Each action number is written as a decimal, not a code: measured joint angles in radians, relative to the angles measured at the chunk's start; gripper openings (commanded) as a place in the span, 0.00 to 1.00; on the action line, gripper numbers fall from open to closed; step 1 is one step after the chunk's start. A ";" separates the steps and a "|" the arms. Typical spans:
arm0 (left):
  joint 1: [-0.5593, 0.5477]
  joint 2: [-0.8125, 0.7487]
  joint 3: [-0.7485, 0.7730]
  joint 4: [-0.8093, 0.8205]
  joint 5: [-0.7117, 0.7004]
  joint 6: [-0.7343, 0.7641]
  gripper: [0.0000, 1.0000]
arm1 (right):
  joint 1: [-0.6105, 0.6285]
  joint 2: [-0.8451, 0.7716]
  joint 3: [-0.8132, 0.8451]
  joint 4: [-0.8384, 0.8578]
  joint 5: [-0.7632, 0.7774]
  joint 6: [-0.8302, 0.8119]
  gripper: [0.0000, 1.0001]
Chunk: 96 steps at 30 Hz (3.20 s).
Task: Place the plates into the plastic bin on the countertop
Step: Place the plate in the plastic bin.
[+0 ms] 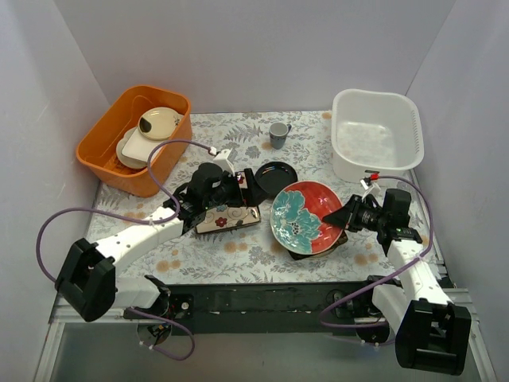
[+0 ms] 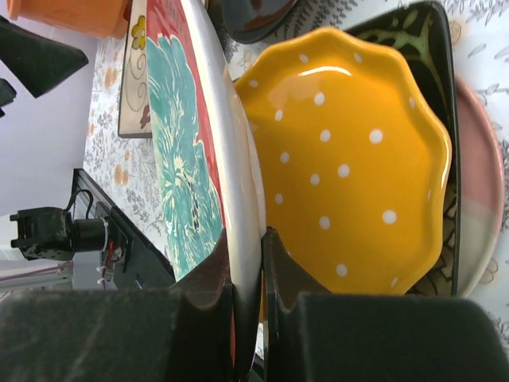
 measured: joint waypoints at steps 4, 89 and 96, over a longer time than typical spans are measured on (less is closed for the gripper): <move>0.000 -0.070 -0.041 -0.043 -0.056 -0.006 0.98 | 0.000 0.029 0.008 0.067 -0.016 0.024 0.01; 0.000 0.093 -0.088 0.080 0.101 0.026 0.98 | -0.009 0.671 0.759 0.079 0.175 0.165 0.01; 0.000 0.021 -0.146 0.080 0.089 0.003 0.98 | -0.048 0.748 0.773 0.174 0.171 0.267 0.01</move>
